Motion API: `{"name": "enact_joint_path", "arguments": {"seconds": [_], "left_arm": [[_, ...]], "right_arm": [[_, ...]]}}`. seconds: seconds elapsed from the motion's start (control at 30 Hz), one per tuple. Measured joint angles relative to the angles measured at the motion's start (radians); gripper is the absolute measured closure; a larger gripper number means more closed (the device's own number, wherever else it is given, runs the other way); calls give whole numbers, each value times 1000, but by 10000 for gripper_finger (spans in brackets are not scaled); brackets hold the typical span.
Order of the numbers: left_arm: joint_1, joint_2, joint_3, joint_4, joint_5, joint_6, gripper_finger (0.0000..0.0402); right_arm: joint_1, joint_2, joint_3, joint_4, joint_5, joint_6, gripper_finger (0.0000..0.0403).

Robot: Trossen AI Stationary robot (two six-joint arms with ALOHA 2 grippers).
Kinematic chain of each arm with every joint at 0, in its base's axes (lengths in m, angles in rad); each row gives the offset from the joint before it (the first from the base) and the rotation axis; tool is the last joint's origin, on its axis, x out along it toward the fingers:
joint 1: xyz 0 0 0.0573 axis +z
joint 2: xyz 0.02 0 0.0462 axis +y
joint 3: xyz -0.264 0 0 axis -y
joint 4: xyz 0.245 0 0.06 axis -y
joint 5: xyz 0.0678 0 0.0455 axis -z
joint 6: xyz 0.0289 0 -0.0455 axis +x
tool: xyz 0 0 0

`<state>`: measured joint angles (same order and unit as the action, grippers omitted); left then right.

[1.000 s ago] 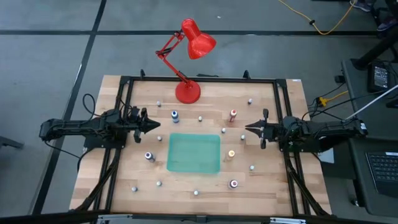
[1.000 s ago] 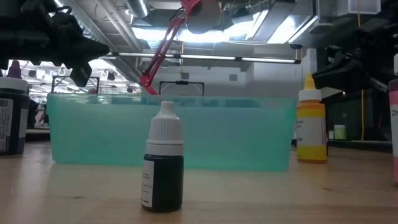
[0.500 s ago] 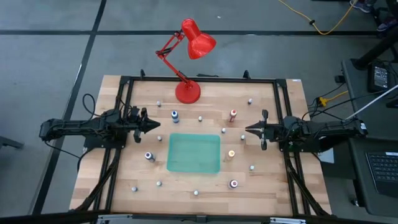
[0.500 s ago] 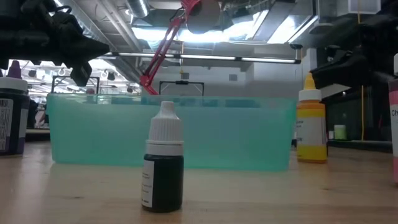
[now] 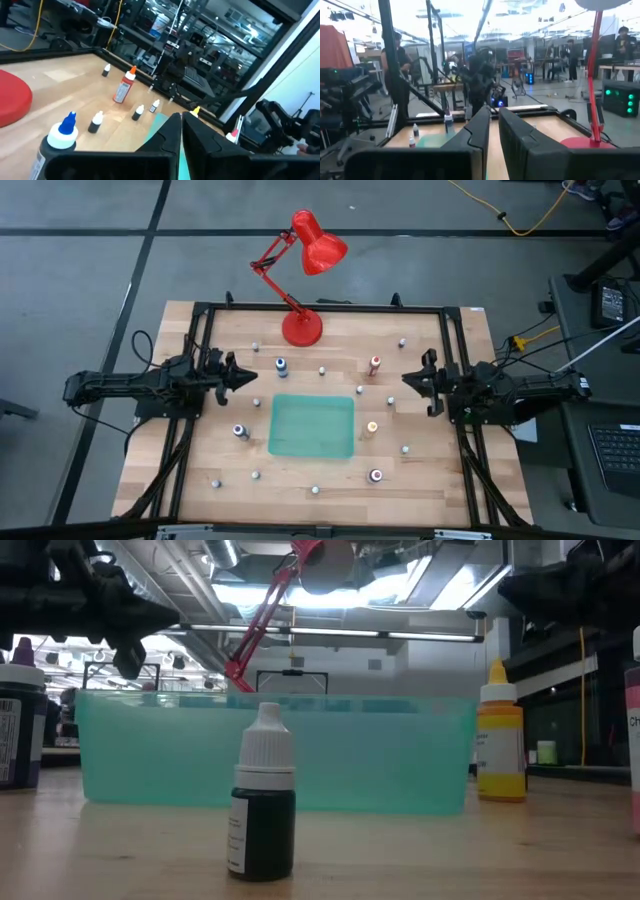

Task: Pick & Place food coloring
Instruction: Put the large blue bottle into the green bin

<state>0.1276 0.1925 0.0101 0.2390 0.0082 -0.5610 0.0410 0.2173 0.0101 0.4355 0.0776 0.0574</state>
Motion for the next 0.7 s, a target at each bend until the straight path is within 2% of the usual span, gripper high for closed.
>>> {"name": "enact_joint_path", "arguments": {"seconds": [0.1, 0.27, 0.33, 0.43, 0.57, 0.63, 0.7], "left_arm": [[0, 0, 0, 15, -39, -7, 389], [0, 0, 0, 50, -131, -135, 390], [0, 2, 3, 80, -143, -97, 389], [0, 11, 43, 72, -174, -72, 383], [0, 66, 196, -28, -224, -8, 368], [0, 130, 329, -176, -236, 31, 359], [0, 221, 489, -403, -259, 58, 351]], "right_arm": [[0, 0, 0, 5, 0, -9, 357], [0, 1, 0, 42, 12, 9, 357], [0, 0, 0, 84, 33, 86, 357], [-2, 1, 15, 98, 34, 119, 357], [-2, 3, 118, -68, 34, 121, 357], [-2, 18, 206, -225, 35, 121, 357], [-2, 45, 310, -388, 62, 122, 357]]}}
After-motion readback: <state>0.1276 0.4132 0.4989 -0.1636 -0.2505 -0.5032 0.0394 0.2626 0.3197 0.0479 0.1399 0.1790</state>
